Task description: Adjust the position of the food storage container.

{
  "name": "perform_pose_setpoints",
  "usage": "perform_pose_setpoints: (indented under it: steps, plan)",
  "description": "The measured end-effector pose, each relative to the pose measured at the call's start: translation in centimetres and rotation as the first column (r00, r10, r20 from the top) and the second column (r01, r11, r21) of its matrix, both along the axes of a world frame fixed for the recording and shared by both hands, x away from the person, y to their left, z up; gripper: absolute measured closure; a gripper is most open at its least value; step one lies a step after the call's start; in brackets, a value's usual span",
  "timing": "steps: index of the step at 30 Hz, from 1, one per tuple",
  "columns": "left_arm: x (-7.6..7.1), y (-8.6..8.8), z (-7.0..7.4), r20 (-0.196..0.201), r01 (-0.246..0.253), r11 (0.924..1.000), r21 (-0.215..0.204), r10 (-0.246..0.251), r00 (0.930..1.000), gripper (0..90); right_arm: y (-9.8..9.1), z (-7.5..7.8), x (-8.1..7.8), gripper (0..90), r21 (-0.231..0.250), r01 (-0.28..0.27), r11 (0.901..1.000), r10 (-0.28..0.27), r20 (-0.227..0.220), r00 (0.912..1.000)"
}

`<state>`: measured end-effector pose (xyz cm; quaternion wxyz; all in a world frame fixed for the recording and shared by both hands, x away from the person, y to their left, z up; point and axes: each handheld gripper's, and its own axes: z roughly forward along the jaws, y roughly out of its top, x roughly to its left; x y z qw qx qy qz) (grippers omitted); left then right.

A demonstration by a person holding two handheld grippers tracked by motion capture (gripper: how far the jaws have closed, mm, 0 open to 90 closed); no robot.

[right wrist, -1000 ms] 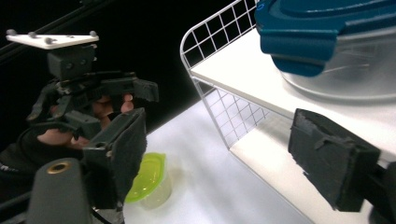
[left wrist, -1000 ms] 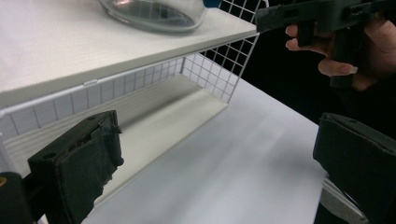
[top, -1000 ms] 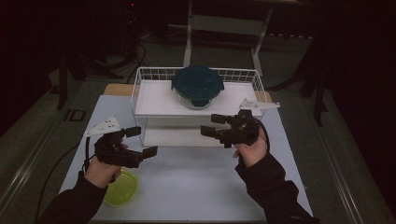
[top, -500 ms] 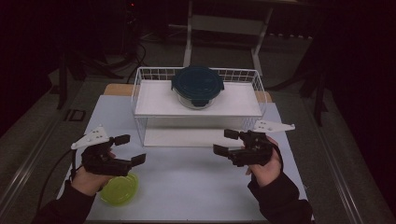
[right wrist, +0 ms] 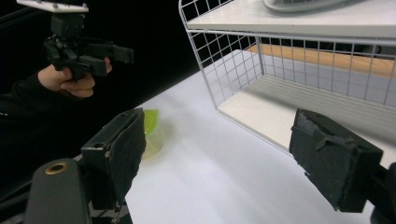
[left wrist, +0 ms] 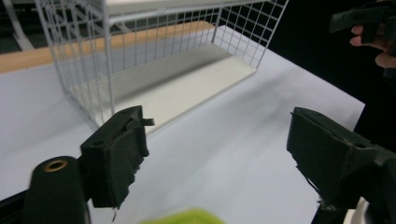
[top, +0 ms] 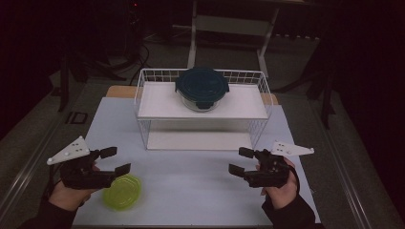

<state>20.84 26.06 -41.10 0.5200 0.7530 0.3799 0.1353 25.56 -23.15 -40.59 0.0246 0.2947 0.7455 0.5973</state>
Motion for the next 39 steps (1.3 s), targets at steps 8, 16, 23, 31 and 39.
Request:
perform_pose_setpoints:
  steps: [8, 16, 23, 31, 39]
  plan:
    - [-1.3, 2.1, -1.8, -0.033, -0.030, 0.9995, 0.014, 0.030, 0.9990, 35.2, -1.0, -1.1, -0.6, 18.2, -0.004, 0.019, 0.9998, -0.019, -0.016, 0.9997]
    - [-2.2, 4.1, -3.2, -0.062, -0.062, 0.9960, 0.064, 0.066, 0.9959, 60.1, -1.7, -1.5, -1.2, 18.2, 0.007, 0.040, 0.9992, -0.040, -0.019, 0.9990]
    - [-2.8, 5.3, -5.1, -0.117, -0.066, 0.9914, 0.113, 0.080, 0.9899, 76.2, -1.9, -2.0, -1.4, 18.2, 0.010, 0.041, 0.9991, -0.041, -0.033, 0.9986]
    - [-3.4, 6.5, -7.4, -0.219, -0.102, 0.9824, 0.156, 0.136, 0.9662, 88.1, -2.1, -2.0, -1.5, 18.2, 0.020, 0.046, 0.9987, -0.045, -0.032, 0.9985]
    - [-3.5, 5.6, -10.8, -0.332, -0.008, 0.9800, 0.199, 0.075, 0.9402, 88.5, -2.1, -2.0, -1.5, 18.2, 0.021, 0.046, 0.9988, -0.045, -0.032, 0.9985]
